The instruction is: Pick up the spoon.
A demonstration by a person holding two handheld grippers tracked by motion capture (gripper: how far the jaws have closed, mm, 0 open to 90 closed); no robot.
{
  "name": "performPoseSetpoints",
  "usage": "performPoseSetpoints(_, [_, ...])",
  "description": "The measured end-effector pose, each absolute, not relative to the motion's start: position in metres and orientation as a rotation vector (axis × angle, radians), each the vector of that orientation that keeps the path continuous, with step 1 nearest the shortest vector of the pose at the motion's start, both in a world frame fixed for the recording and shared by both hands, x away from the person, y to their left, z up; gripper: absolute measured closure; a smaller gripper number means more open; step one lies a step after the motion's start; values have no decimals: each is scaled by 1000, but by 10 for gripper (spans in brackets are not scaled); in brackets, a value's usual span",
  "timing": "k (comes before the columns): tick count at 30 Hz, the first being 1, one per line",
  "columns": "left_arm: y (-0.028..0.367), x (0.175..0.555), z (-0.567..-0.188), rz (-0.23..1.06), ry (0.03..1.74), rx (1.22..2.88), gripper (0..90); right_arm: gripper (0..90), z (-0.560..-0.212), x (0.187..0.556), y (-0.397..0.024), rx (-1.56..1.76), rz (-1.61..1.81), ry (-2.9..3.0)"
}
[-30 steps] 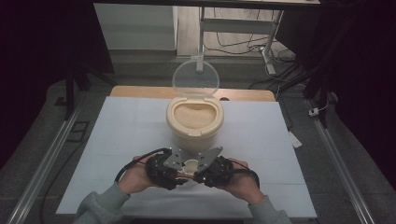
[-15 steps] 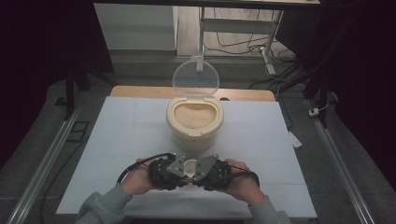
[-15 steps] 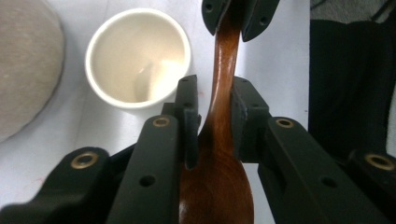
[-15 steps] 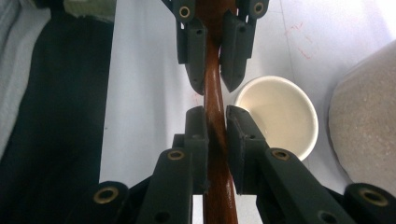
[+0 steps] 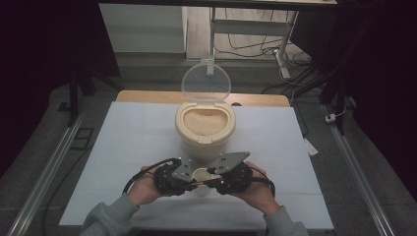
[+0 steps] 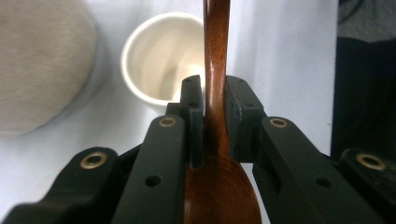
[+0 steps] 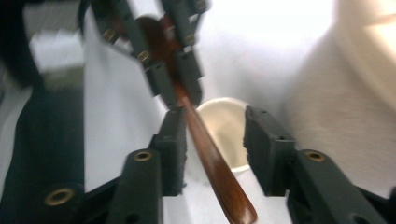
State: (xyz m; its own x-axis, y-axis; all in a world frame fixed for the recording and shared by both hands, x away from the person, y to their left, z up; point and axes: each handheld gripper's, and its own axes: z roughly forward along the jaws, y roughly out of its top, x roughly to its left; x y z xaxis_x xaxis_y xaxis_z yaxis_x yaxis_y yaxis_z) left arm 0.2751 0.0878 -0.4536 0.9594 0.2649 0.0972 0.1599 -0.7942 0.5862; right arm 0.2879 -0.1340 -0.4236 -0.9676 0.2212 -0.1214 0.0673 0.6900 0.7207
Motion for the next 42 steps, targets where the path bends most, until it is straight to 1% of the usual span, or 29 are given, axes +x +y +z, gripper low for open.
performPoseSetpoints(3, [92,276,-451,256,332,2473,782,499,-420,289,-142,359,1242,2597])
performPoseSetpoints(5, [94,277,-450,271,347,2458,782,490,-419,289,-143,376,1254,2574])
performPoseSetpoints(10, [100,279,-448,308,387,2416,783,428,-417,287,-154,533,1315,2450])
performPoseSetpoints(14, [104,279,-445,339,411,2376,784,403,-417,288,-163,605,1339,2391])
performPoseSetpoints(20, [106,278,-443,370,436,2333,785,384,-421,293,-172,725,1422,2350])
performPoseSetpoints(27, [108,277,-442,403,456,2289,786,358,-427,293,-168,787,1433,2352])
performPoseSetpoints(38, [106,275,-442,427,454,2258,790,354,-442,298,-158,909,1498,2387])
performPoseSetpoints(42, [104,273,-442,430,447,2255,790,374,-445,298,-154,951,1531,2387])
